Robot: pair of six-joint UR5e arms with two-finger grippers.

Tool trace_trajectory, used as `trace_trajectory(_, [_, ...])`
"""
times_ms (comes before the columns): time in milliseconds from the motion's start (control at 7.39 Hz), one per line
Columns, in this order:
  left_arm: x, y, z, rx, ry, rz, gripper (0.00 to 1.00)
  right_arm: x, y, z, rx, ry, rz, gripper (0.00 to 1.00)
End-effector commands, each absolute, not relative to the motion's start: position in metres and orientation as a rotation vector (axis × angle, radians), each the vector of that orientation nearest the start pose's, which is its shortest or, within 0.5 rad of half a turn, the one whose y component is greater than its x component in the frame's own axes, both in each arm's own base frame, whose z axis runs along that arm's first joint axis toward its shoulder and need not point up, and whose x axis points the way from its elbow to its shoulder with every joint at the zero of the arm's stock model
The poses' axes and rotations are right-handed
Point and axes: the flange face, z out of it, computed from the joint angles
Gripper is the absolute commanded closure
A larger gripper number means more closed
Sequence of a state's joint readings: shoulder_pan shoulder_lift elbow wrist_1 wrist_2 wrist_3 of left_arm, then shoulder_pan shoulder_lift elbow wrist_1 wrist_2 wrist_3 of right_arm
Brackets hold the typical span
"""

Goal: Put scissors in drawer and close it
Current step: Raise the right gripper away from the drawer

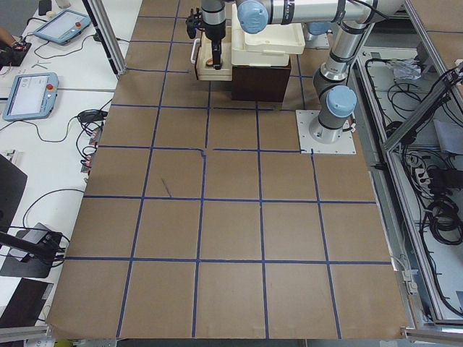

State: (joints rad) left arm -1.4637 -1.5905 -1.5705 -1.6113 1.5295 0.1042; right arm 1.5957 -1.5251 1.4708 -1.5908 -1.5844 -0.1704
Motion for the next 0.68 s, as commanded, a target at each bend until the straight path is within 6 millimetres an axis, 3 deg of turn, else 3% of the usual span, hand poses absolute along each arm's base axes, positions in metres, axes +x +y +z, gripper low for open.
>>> trace_trajectory(0, [-0.084,-0.505,0.472,0.001,3.178,0.104,0.0,0.14,-0.488,0.543,0.057,3.146,-0.15,0.0])
trace_trajectory(271, [-0.078,-0.525,0.479,-0.008,3.172,0.02,0.0,0.12,-0.488,0.539,0.14,3.147,-0.126,0.0])
trace_trajectory(541, [-0.076,-0.552,0.471,-0.027,3.174,-0.001,0.0,0.119,-0.485,0.533,0.131,3.146,-0.099,0.0])
